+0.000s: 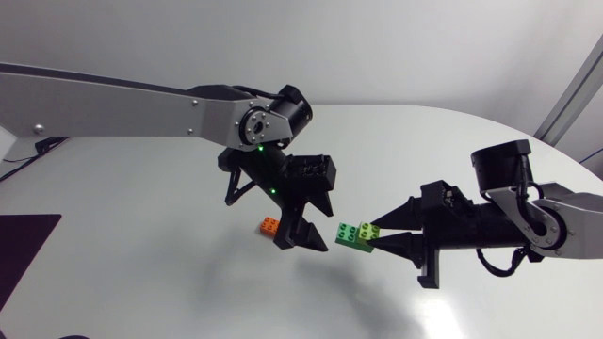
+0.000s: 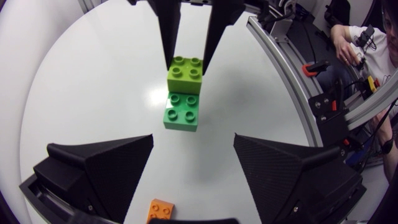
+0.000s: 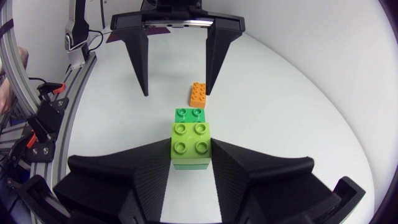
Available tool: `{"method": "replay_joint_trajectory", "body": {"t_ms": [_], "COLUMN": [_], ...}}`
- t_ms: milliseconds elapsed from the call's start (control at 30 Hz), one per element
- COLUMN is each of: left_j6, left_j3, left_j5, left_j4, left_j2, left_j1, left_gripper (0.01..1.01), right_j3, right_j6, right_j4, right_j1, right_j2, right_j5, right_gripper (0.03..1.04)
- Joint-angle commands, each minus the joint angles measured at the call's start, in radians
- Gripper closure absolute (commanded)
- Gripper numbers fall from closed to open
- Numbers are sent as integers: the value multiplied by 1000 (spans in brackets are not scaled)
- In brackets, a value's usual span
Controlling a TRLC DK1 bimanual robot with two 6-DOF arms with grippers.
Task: Separate the duplo bricks
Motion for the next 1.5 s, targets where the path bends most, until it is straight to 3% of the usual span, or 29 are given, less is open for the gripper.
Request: {"method": "replay_joint_trajectory", "body": {"t_ms": [0, 933, 1200, 1333, 1467], "left_j6": [-21, -46, -44, -40, -26], "left_j3": [-18, 90, 91, 88, 76], "left_j5": [25, 27, 31, 31, 31], "left_j4": [-20, 36, 36, 33, 33], "left_j2": [-25, 105, 112, 112, 112], "left_j1": [-17, -51, -56, -57, -65], "left_gripper": [131, 166, 461, 728, 756], "right_j3": [7, 2, 6, 1, -5], "right_j6": [18, 45, 47, 45, 44], "right_j4": [8, -18, -12, -11, -11], "right_j1": [-8, 30, 35, 35, 35], "right_j2": [16, -27, -15, -15, -21], "right_j5": [-19, -62, -62, -63, -63], "right_gripper": [820, 820, 820, 820, 820]}}
